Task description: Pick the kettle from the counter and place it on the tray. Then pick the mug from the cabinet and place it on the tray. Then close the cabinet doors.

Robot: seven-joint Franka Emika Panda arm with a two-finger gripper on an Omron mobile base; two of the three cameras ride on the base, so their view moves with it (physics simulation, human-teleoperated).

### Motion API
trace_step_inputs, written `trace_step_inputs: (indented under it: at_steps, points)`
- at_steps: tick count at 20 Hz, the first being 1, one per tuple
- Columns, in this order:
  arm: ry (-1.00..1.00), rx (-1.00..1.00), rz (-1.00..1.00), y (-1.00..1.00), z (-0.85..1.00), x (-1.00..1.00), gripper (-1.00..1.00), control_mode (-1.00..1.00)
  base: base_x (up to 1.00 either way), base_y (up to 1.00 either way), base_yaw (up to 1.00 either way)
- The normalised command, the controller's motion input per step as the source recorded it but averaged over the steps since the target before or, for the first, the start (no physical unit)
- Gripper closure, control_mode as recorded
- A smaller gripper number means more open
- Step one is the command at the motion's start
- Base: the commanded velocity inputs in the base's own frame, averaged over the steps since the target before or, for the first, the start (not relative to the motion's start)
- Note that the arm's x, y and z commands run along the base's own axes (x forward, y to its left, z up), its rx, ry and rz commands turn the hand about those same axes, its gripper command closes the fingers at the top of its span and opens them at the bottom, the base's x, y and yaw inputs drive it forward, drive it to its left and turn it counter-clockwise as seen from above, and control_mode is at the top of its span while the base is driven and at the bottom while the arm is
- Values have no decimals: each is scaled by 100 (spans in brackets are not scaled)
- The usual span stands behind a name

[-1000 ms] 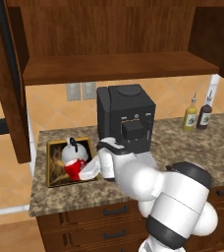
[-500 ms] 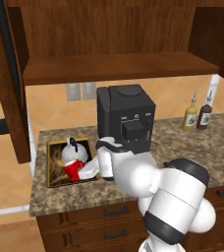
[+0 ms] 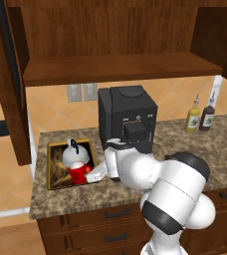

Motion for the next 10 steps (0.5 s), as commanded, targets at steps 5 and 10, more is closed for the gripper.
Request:
trace_step_inputs:
  at_steps: [5,10]
  points:
    - [-6,0,1,0,-18,-37,-100,-100,0,0,0]
    - [-16,0,6,0,0,-45,-100,-100,0,0,0]
